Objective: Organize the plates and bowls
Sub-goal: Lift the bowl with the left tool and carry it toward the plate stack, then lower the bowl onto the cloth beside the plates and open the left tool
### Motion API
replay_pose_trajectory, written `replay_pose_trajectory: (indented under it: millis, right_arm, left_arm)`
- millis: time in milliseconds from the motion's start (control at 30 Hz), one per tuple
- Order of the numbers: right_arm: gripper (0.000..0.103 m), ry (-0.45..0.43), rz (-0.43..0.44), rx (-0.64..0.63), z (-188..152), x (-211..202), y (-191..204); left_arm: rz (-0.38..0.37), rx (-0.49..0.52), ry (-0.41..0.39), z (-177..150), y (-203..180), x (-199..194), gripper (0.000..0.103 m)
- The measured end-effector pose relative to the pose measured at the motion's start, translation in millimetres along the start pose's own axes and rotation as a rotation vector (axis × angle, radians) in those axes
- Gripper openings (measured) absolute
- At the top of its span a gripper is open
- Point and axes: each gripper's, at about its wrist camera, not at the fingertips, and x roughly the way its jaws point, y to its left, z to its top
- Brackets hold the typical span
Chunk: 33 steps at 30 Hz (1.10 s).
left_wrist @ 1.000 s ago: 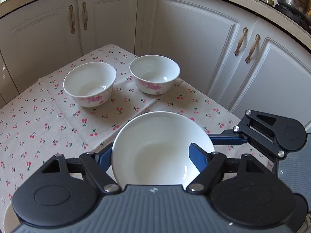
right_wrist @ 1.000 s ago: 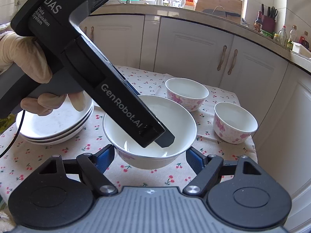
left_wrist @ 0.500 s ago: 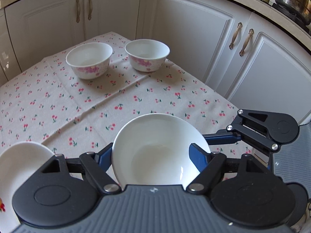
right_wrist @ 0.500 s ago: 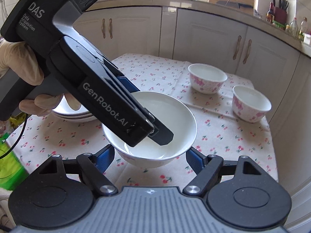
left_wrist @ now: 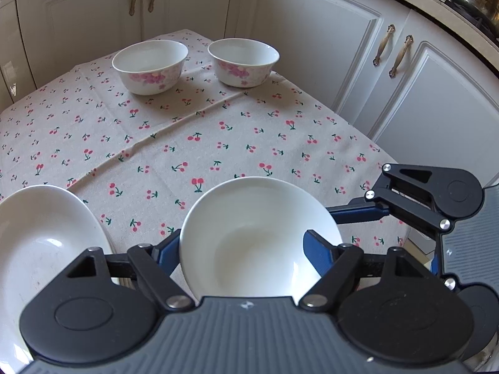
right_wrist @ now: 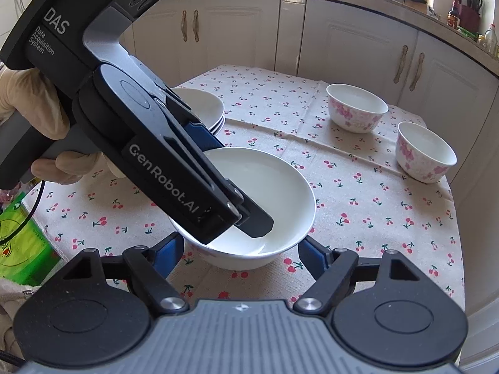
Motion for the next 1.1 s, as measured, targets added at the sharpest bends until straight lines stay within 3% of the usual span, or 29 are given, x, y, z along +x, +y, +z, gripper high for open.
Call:
replay_pose_trajectory:
  millis: [600,733,1100]
  right_arm:
    - [0.085,0.0,0.008,0.005,0,3,-2]
    - [0.101,-0.018,0.001,0.003,-1,0,-3]
    - [0.103,-0.079,0.001,0.064,-2,-24,-22]
  left_arm:
    - [-0.01,0.002,-0.012,-2,2,0,0.083]
    - [0.002,0.009,-0.055,-4,1,-4,0.091]
    - [0.049,0.08,-0.149,-3,-4,-27,0.096]
